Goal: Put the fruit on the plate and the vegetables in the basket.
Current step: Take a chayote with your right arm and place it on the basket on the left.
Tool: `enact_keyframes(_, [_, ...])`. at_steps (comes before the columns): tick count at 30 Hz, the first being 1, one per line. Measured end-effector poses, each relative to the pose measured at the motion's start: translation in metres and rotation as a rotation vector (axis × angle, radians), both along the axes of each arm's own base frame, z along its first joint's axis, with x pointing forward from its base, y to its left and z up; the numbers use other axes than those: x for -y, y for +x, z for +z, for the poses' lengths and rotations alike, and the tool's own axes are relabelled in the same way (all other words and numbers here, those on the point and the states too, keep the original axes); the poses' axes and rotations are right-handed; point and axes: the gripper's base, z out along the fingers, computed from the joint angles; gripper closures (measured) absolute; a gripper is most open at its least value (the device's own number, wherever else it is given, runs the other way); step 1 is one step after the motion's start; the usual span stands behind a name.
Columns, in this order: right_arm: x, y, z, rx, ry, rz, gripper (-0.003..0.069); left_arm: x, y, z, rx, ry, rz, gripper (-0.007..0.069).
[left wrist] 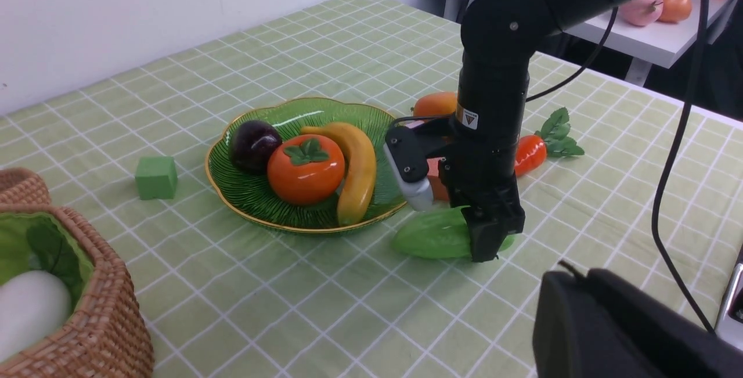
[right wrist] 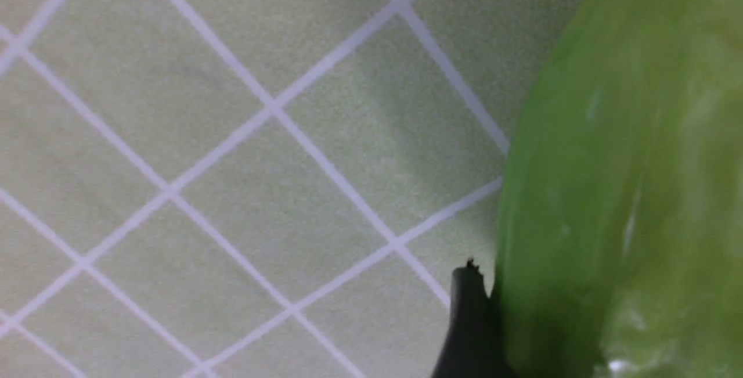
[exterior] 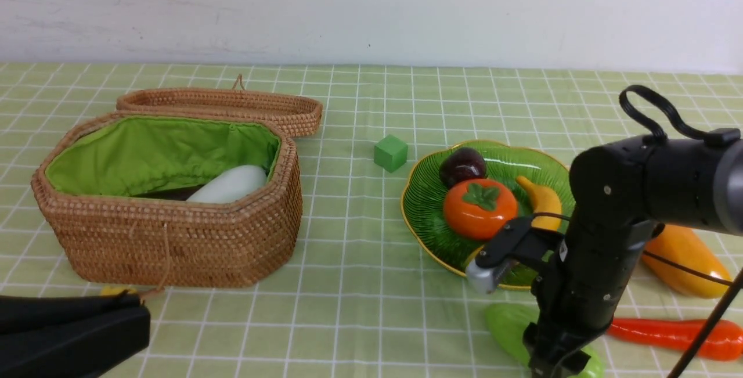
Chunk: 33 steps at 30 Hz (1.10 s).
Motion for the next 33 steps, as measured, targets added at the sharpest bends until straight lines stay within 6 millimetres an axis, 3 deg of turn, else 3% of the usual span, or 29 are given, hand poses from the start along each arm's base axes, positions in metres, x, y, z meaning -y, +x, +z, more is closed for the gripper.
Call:
enact_keyframes(11, [-0.004, -0.005, 0.016, -0.115, 0.021, -0.044, 0.0212, 0.000, 0.000, 0.000, 0.000, 0.000, 0.000, 0.0608])
enact_keyframes(15, [-0.009, -0.009, 0.035, -0.097, 0.094, -0.076, 0.0212, -0.001, 0.001, 0.000, 0.015, 0.018, 0.008, 0.0608])
enact_keyframes(17, [-0.014, -0.013, 0.058, -0.057, 0.173, -0.092, 0.0212, -0.003, 0.003, -0.001, 0.026, 0.038, 0.032, 0.0608])
enact_keyframes(19, [-0.018, -0.015, 0.068, -0.037, 0.206, -0.097, 0.0212, -0.004, 0.004, -0.001, 0.028, 0.045, 0.047, 0.0606])
enact_keyframes(24, [-0.049, -0.022, 0.115, 0.087, 0.359, -0.064, 0.0212, -0.010, 0.010, -0.002, 0.024, 0.059, 0.150, 0.0606])
enact_keyframes(33, [-0.111, -0.027, 0.175, 0.350, 0.577, 0.058, 0.0212, -0.026, 0.016, 0.014, 0.058, 0.005, 0.330, 0.0605])
